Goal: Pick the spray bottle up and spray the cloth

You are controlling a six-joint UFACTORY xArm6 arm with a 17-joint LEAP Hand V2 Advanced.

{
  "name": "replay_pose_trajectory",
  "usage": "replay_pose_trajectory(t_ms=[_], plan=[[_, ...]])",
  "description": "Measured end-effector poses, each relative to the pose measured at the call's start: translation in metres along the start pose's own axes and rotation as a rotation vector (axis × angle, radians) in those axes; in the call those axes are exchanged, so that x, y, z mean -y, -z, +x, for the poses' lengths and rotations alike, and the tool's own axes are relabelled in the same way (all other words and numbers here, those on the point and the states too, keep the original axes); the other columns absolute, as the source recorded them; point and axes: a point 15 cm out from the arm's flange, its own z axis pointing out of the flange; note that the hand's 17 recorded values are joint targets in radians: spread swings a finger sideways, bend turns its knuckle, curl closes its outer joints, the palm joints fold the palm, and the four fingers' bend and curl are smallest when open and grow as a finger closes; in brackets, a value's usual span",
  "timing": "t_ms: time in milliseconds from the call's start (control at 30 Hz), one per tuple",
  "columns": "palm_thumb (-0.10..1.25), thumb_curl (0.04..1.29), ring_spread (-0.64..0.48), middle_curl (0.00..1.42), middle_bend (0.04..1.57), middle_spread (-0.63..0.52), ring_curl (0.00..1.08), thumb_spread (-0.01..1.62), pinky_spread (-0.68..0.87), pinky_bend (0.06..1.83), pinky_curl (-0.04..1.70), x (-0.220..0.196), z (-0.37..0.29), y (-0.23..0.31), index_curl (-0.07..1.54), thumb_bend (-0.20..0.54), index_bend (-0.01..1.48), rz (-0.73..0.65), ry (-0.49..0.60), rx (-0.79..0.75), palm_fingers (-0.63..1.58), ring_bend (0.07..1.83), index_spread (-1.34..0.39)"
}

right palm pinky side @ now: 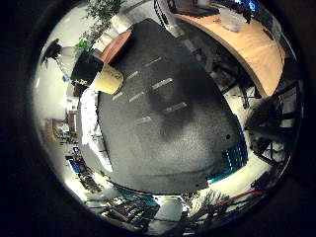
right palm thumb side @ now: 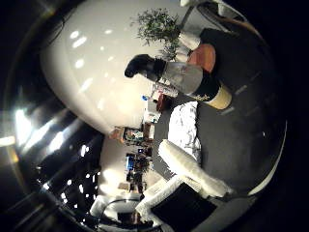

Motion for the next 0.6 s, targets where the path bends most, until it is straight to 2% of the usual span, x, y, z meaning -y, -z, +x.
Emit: replay_pose_trajectory(t_ms=[367,600], plan=[[0.59,0.29,0.16,0.35,0.25,0.09,0.26,1.09,0.38,0.44,0.31,0.042,0.015,0.018,0.26,-0.022,0.15,-0.027,-0.029,0.121,0.1,0.37,-0.26],[0.59,0.29,0.16,0.35,0.25,0.09,0.25,1.1,0.38,0.43,0.3,0.06,0.025,0.012,0.26,-0.02,0.15,-0.052,-0.029,0.161,0.09,0.35,-0.26]])
